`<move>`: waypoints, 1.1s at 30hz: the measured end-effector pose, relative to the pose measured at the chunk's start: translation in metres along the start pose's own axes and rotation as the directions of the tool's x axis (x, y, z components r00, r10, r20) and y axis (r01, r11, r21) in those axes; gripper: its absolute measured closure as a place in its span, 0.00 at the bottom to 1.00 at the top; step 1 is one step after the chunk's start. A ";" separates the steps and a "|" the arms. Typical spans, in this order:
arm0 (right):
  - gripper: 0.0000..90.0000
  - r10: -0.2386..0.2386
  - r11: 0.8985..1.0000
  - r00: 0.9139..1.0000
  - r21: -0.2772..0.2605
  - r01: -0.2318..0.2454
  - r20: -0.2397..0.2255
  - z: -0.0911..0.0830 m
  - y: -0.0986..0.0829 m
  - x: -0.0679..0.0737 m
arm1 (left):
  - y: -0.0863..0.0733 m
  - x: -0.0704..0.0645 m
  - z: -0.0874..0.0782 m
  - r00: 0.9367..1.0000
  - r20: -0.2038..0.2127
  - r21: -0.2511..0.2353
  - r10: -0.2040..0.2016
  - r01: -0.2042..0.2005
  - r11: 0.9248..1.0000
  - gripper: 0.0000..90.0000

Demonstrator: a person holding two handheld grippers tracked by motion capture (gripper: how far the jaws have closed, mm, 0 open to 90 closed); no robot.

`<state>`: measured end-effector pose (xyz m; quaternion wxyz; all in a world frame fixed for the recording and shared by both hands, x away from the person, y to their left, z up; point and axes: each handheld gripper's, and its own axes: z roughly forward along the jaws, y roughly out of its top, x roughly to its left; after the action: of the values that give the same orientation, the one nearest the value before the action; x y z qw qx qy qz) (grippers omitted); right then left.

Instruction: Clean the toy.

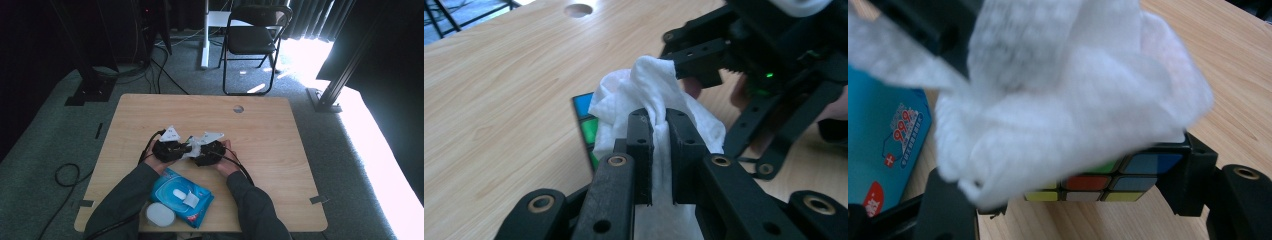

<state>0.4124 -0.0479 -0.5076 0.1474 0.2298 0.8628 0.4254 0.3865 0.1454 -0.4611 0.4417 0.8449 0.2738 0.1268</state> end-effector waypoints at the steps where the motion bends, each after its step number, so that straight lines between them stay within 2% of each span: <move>1: 0.38 -0.002 1.000 1.000 -0.002 0.002 -0.001 0.000 0.000 0.000 | 0.000 -0.001 0.000 1.000 0.007 0.000 0.001 -0.001 1.000 0.91; 6: 0.38 0.002 1.000 1.000 -0.009 -0.002 -0.001 -0.001 0.002 0.000 | 0.003 -0.004 0.000 1.000 0.023 -0.011 0.009 -0.009 1.000 0.91; 14: 0.38 -0.003 1.000 1.000 -0.014 0.002 -0.006 -0.002 0.003 0.002 | 0.003 -0.003 0.000 1.000 0.004 -0.015 0.021 -0.021 1.000 0.91; 23: 0.38 -0.021 0.999 0.999 -0.029 0.020 -0.026 -0.005 0.003 0.008 | 0.003 0.007 -0.005 0.999 -0.034 -0.036 -0.015 0.013 0.999 0.91; 28: 0.38 -0.037 0.999 0.999 -0.030 0.036 -0.036 -0.007 0.003 0.009 | 0.001 0.013 -0.007 0.997 -0.073 -0.036 -0.033 0.031 0.999 0.91; 33: 0.38 -0.051 0.998 0.997 -0.031 0.049 -0.053 -0.008 0.003 0.011 | 0.001 0.017 -0.007 0.995 -0.092 -0.031 -0.042 0.039 0.999 0.91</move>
<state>0.3998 -0.0457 -0.5014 0.1383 0.1944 0.8656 0.4403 0.3974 0.1596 -0.4563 0.4434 0.8259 0.3091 0.1607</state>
